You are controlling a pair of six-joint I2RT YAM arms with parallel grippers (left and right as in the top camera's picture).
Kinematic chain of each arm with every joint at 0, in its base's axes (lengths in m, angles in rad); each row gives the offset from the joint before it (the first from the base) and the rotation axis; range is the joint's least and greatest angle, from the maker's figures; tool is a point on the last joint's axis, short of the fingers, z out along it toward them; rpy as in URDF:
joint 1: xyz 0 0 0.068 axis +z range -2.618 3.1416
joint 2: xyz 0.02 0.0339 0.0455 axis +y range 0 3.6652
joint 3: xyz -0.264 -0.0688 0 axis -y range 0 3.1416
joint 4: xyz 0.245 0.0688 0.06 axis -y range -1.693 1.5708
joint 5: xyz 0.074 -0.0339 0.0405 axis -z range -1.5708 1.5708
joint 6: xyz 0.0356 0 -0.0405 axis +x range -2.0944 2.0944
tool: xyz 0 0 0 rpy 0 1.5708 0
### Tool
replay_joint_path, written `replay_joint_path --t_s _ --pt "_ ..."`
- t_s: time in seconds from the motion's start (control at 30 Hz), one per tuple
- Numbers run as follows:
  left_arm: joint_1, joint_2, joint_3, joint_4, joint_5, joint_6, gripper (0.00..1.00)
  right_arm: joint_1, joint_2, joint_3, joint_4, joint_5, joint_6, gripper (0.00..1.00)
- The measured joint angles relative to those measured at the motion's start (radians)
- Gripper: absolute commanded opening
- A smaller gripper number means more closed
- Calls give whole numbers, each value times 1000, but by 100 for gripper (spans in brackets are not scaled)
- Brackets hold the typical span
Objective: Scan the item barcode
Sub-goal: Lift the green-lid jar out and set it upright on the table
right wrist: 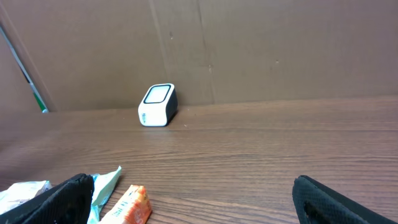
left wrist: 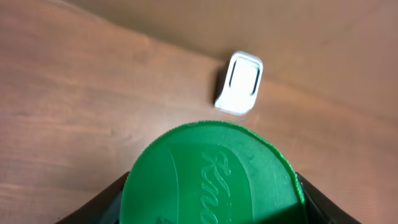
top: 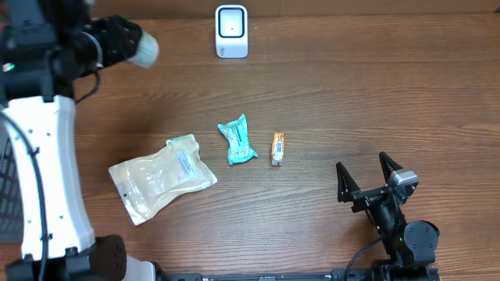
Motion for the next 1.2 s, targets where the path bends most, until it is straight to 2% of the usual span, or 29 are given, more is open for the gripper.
replay_joint_path --t_s 0.73,1.2 --pt "-212 442 0 -89 -130 23 41 0 0 0 -1 0 0 100" --pt "-255 509 0 -8 -323 17 41 0 0 0 0 0 0 100"
